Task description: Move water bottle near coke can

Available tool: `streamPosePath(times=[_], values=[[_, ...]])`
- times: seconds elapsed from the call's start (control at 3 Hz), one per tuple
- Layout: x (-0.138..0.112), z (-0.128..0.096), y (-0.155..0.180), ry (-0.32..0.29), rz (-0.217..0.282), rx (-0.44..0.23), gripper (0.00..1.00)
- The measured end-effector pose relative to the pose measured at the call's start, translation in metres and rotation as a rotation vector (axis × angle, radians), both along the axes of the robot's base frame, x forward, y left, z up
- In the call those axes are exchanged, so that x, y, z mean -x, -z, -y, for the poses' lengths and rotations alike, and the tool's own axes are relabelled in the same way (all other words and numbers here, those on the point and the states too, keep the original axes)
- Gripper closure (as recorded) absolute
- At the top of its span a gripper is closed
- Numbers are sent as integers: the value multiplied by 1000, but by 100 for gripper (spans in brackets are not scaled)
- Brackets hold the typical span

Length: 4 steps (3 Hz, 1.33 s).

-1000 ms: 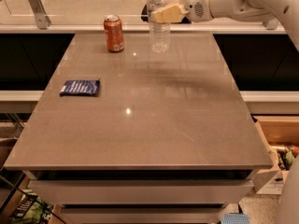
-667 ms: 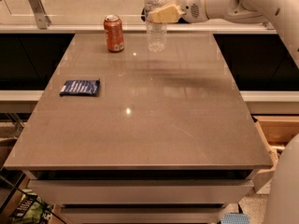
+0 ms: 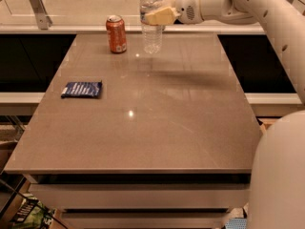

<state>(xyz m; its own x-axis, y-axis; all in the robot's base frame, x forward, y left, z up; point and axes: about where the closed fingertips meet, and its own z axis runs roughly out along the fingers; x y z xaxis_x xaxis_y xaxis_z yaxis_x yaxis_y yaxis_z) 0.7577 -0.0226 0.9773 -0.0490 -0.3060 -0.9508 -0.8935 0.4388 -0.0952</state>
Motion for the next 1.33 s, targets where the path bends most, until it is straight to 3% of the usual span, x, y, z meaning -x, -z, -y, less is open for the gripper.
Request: streamPosePath(times=[1.33], values=[[-19, -47, 25, -67, 6, 32, 100]])
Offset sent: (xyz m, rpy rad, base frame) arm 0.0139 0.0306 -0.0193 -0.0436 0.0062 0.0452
